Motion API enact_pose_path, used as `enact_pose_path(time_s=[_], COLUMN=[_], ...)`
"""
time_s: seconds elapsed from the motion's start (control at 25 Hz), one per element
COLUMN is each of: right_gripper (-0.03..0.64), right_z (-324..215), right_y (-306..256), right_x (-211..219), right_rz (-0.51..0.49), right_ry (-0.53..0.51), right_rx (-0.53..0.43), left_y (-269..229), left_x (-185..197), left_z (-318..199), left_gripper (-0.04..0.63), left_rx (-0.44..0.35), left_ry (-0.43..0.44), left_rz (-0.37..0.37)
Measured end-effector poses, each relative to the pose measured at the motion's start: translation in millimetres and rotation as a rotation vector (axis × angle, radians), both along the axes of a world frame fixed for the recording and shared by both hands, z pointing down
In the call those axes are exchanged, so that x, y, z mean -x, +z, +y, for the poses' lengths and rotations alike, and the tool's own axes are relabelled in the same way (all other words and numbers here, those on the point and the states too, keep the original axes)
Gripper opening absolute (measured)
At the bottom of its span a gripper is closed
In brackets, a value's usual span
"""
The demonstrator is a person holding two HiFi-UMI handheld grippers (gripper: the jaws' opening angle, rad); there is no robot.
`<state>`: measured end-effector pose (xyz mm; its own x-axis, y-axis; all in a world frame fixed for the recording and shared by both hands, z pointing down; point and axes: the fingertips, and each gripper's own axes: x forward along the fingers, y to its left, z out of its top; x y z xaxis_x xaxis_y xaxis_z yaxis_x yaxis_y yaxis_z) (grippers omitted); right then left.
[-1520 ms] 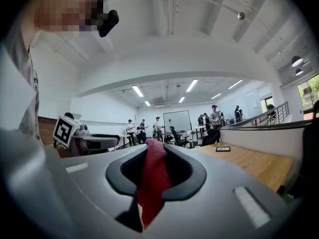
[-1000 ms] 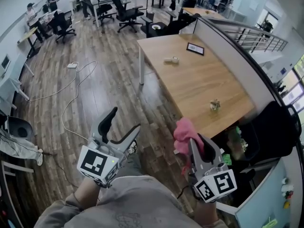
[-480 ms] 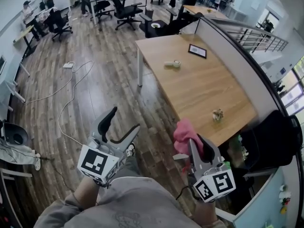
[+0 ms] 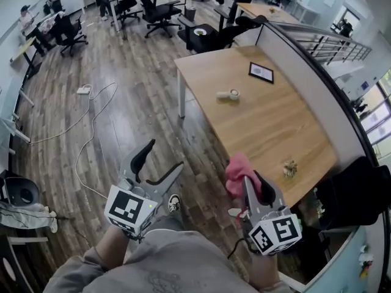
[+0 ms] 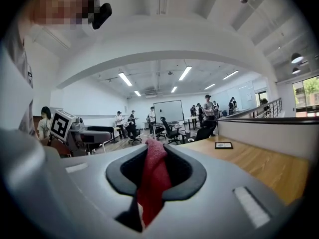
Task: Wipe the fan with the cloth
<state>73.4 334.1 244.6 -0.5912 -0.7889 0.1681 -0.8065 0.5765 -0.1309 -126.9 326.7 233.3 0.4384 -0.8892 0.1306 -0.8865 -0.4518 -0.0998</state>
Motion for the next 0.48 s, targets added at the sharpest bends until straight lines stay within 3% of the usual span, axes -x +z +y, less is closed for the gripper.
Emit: enact_pose_path(time_s=[0.48], right_gripper=[0.071], right_z=[-138.9], right_y=[19.2], right_x=[62.1], right_rz=[0.029], right_ry=[0.087], right_rx=[0.045], left_y=[28.0], left_x=[51.6], left_z=[-145.6], left_gripper=[0.341], left_rx=[0.056], left_ry=[0.122], left_rz=[-0.056])
